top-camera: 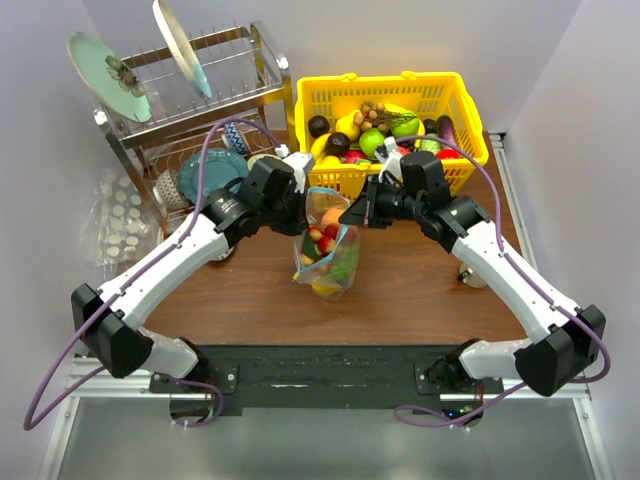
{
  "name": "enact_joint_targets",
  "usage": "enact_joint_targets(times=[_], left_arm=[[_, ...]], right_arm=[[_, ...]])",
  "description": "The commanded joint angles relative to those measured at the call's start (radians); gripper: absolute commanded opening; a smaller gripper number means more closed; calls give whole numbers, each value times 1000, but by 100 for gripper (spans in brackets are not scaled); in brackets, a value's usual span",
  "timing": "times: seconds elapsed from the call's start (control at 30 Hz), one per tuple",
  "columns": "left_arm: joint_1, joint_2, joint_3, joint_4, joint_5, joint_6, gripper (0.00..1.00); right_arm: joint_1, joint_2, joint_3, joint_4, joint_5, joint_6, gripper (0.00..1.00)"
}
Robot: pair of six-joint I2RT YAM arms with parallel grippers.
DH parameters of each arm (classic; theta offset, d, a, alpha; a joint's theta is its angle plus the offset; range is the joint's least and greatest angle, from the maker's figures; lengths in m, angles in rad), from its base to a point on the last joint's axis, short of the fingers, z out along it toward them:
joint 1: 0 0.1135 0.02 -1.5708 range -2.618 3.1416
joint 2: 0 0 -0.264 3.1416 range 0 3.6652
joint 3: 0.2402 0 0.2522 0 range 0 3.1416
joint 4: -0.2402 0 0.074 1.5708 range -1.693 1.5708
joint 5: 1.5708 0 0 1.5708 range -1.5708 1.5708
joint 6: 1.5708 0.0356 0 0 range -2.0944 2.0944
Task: Place the food in the zip-top bag and seal the zipper
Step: Adjust the zipper food storage bag at the center of the board, then zip the zipper food storage bag at the center of the board.
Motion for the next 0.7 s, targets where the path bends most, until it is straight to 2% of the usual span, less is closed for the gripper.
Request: enact_joint_targets(times=[0.0, 0.1, 0.37, 0.53, 0.67], left_arm=[[4, -16, 28, 8, 12, 9, 19], [6, -42, 21, 8, -14, 14, 28], [15, -65, 21, -41, -109, 39, 30], [13, -99, 41, -49, -112, 43, 41], [15, -123, 57, -52, -70, 52, 58]], right_arm=[[6, -6, -16, 62, 1, -1, 0], [6, -3, -22, 63, 8, -2, 0], [6, -11, -40, 63, 18, -2, 0], [5, -12, -46, 63, 19, -2, 0], [6, -5, -48, 62, 21, -1, 0]])
